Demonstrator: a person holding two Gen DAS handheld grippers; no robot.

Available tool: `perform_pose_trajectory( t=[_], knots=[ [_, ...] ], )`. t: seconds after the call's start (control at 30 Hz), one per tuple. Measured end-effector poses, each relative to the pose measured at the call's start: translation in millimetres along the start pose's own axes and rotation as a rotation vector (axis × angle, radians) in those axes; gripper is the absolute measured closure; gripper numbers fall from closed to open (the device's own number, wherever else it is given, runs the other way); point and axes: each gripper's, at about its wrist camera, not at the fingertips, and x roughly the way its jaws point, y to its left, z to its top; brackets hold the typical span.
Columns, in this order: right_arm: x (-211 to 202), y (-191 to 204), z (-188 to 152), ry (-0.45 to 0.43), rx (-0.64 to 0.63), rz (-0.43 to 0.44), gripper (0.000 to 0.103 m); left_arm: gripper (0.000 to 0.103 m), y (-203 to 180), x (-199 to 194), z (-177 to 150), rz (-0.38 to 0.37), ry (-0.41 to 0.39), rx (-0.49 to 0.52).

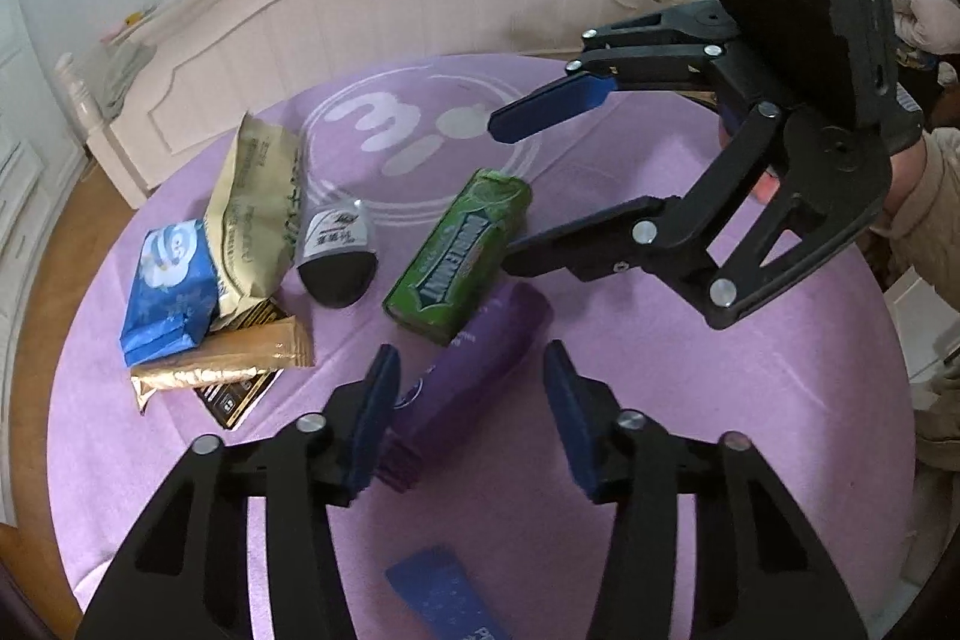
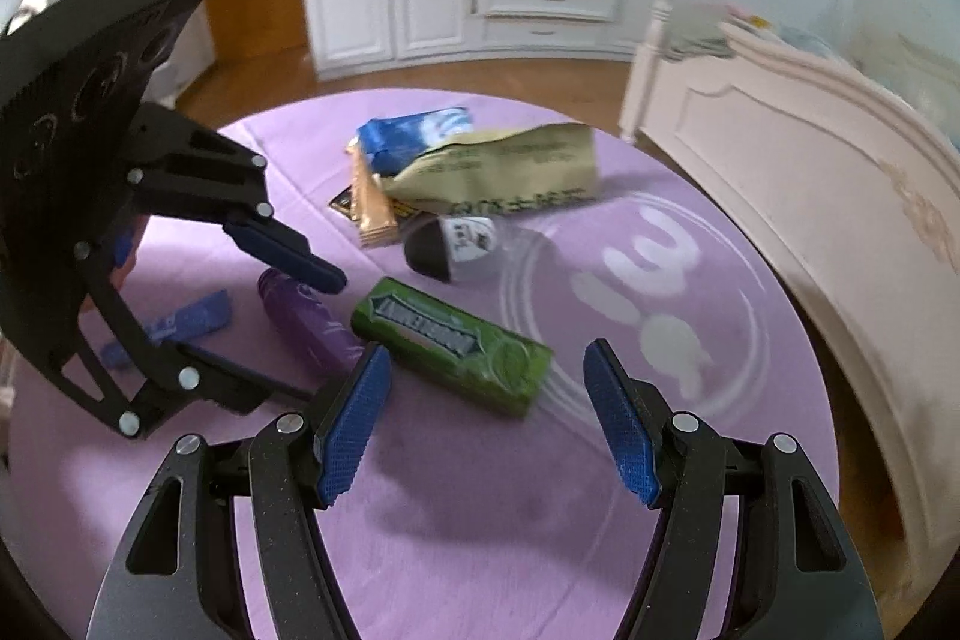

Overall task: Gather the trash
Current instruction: 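Grasp the purple tube with the left tool while the right tool grasps the green Doublemint box, then carry both items over the black bin and open both tools to drop them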

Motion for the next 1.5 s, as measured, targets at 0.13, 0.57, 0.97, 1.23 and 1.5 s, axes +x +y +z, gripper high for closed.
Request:
perform_pose_trajectory(
  t=[0.13,0.57,0.97,1.23,1.5],
  knots=[
    [12,-3,10,0.028,-0.053,0.029,0.036,0.06,3,3,-5,0.007,0.024,-0.007],
    [41,-3,23,0.148,-0.14,0.136,0.058,0.078,27,-4,-13,0.118,0.006,-0.16],
    [-9,-28,-20,-0.034,0.274,0.168,0.071,0.078,17,-20,0,0.122,-0.078,-0.244],
    [-80,-78,-97,-0.222,0.688,0.072,0.071,0.078,-18,-14,46,0.052,-0.158,-0.243],
    [-134,-113,-166,-0.283,0.856,-0.099,0.071,0.078,-76,21,107,-0.06,-0.177,-0.175]
  ],
)
